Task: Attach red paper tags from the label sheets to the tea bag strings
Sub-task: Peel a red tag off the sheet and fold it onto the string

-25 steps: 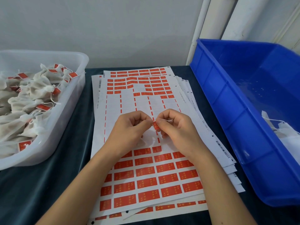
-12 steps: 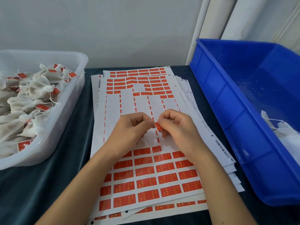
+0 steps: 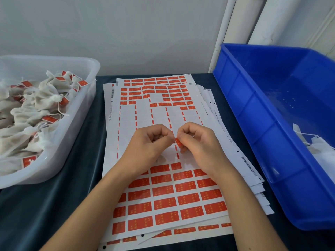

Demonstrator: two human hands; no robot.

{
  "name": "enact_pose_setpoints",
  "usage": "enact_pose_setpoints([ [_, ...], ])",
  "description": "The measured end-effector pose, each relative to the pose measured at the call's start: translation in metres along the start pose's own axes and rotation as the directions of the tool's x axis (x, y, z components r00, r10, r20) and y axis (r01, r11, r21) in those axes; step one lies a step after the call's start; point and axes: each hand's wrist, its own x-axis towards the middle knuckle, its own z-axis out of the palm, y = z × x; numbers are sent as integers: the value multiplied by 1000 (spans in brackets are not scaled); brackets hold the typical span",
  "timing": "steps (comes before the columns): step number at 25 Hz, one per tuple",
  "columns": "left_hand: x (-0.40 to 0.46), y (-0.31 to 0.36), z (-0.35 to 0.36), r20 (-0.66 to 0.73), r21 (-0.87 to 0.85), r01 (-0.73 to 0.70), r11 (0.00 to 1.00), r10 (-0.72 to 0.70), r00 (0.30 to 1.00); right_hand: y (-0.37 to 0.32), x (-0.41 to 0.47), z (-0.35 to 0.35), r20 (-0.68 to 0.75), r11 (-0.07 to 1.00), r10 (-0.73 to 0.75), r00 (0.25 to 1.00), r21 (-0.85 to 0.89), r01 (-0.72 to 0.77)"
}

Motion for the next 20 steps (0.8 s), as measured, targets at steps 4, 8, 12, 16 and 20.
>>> enact_pose_setpoints([
  [4, 0, -2, 1, -9, 20, -32, 999, 32, 999, 1, 0, 0, 7, 998, -60, 998, -9, 60],
  [8, 0, -4, 4, -16, 36, -44, 998, 45, 999, 4, 0, 1, 7, 997, -75, 997, -24, 75],
  [12, 0, -5, 8, -67, 86, -44, 995, 50, 997, 7, 2, 1, -84, 999, -38, 996, 14, 39],
  [16, -3, -13, 1, -128, 208, -17, 978, 45, 991, 9, 4, 2, -185, 1000, -27, 982, -20, 23],
  [20, -4, -12, -9, -156, 386, -14, 922, 80, 984, 9, 4, 2, -219, 998, -51, 974, -38, 44],
])
